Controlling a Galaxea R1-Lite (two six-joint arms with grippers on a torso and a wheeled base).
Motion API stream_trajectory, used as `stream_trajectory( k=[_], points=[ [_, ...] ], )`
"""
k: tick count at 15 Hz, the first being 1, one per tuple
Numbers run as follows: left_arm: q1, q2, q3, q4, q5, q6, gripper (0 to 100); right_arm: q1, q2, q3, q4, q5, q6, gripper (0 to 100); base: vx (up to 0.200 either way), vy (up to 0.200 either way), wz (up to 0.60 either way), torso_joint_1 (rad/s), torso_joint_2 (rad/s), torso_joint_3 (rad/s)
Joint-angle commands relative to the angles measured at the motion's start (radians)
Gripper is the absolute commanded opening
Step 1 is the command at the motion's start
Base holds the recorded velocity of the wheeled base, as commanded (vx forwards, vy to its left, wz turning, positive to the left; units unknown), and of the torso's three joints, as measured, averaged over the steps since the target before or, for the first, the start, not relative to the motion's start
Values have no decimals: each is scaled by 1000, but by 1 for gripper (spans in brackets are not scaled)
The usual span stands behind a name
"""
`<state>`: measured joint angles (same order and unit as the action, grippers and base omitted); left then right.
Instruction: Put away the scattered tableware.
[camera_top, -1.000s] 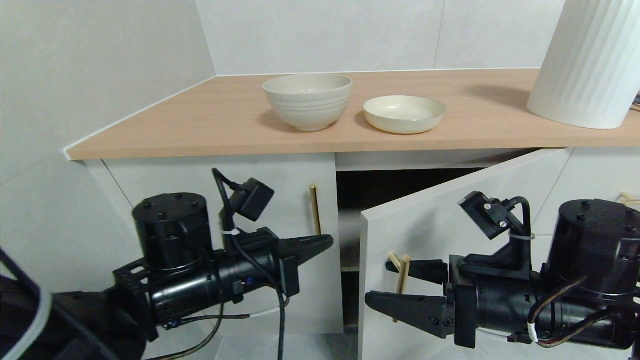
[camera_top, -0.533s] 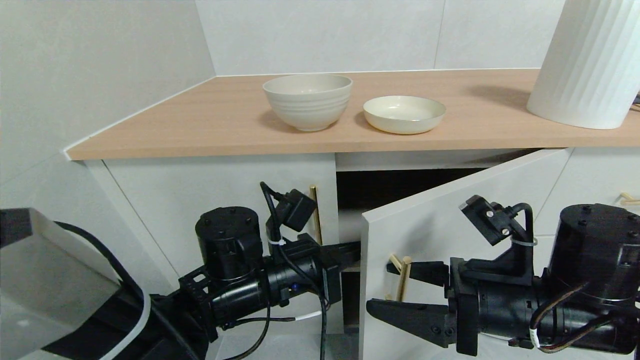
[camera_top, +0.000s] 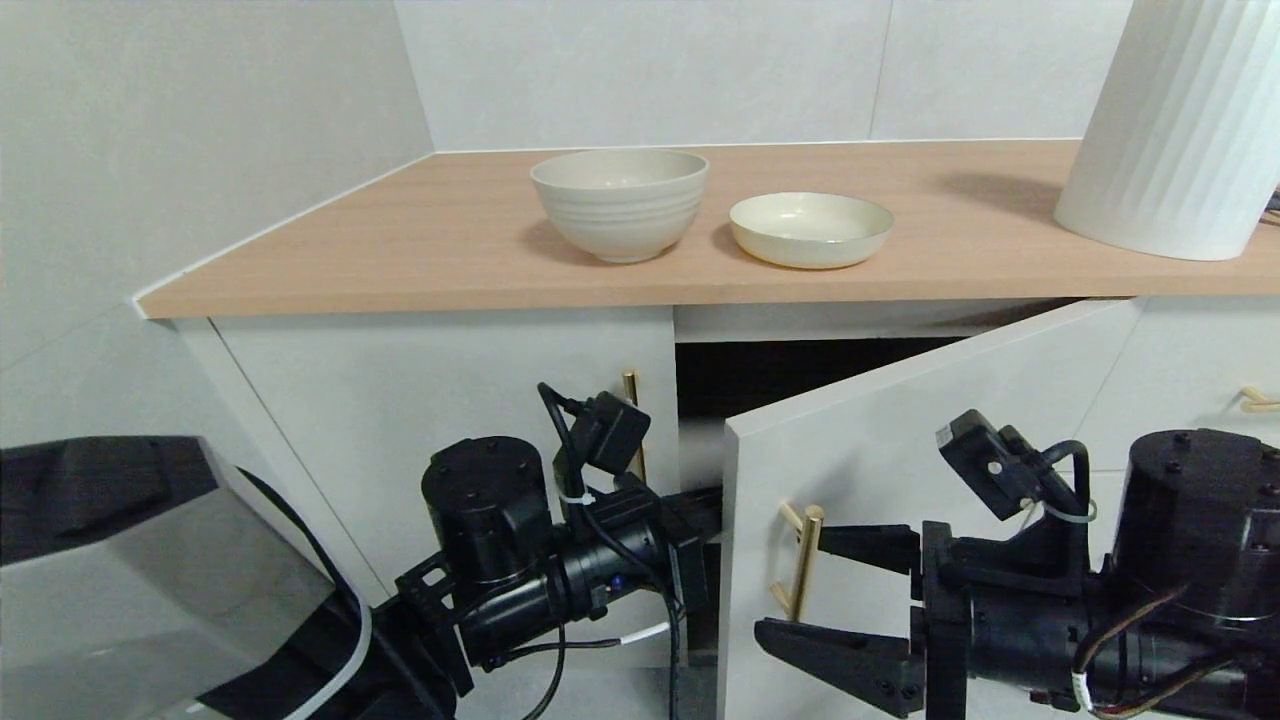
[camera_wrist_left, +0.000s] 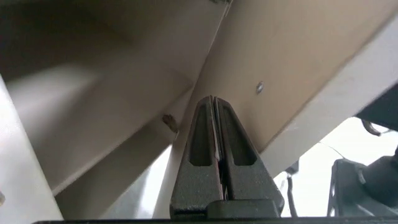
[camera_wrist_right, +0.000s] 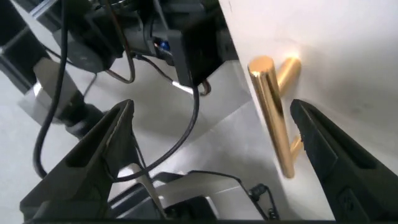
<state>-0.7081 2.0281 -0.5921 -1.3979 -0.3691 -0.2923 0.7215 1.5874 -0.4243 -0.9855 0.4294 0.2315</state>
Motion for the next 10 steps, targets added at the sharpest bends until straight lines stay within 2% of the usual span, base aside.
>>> stream_trajectory(
  k=[1, 4, 5, 6, 8, 9, 10],
  points=[
    [-2, 1, 2, -1, -1, -1, 0, -37, -23, 28, 5, -8, -18, 100, 0, 0, 0, 0, 0, 0],
    [-2, -25, 6, -1, -1, -2, 0, -37, -121, 101, 61, -32, -20, 100, 0, 0, 0, 0, 0, 0],
    [-2, -39, 8, 0, -7, -5, 0, -22, -179, 114, 130, -96, -26, 100, 0, 0, 0, 0, 0, 0],
    [-2, -49, -2, 7, -11, -5, 0, 30, -254, 110, 235, -187, -40, 100, 0, 0, 0, 0, 0, 0],
    [-2, -55, -54, 43, -31, -5, 0, 87, -366, 53, 499, -357, -54, 100, 0, 0, 0, 0, 0, 0],
    [-1, -57, -78, 68, -31, -4, 0, 87, -422, 47, 581, -345, -52, 100, 0, 0, 0, 0, 0, 0],
    [2, -54, -80, 85, -34, -5, 0, 85, -442, 48, 590, -290, -49, 100, 0, 0, 0, 0, 0, 0]
  ],
)
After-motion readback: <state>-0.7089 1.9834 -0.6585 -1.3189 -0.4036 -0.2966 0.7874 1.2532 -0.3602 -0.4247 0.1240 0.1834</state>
